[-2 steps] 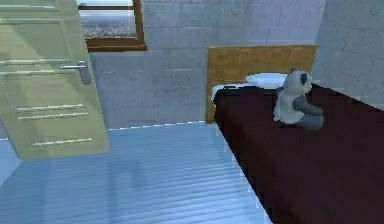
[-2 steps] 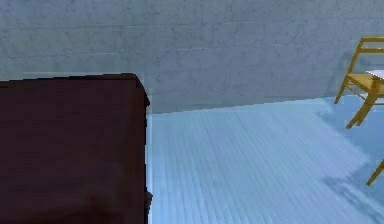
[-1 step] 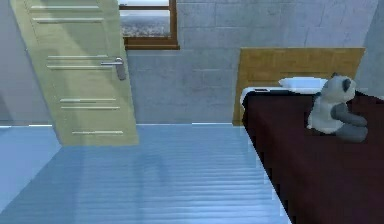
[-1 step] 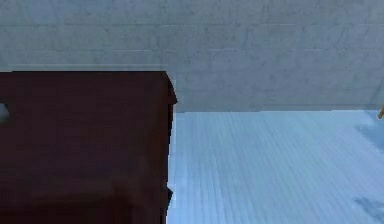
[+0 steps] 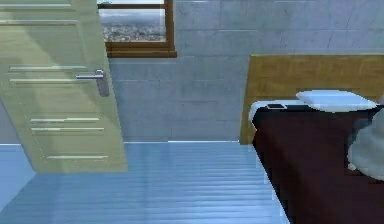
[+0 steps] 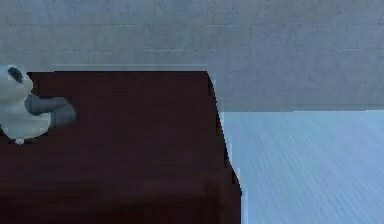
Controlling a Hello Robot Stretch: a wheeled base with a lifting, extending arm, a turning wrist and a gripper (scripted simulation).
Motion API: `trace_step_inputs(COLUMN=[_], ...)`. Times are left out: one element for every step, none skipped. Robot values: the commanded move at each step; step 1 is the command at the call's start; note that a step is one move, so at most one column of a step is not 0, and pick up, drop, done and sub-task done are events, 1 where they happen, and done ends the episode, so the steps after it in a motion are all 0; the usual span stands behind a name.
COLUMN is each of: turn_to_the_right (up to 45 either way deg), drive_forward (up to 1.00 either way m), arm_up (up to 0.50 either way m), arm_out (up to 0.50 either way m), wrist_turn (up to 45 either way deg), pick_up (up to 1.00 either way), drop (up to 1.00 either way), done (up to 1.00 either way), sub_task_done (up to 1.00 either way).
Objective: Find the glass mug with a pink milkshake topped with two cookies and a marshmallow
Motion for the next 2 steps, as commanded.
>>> trace_step_inputs(turn_to_the_right=[-45.0, -3.0], drive_forward=[0.0, 0.0], arm_up=[0.0, 0.0], arm_out=[0.0, 0.0], wrist_turn=[0.0, 0.0], pick_up=[0.0, 0.0], drop=[0.0, 0.0], done=[0.0, 0.0], sub_task_done=[0.0, 0.0])
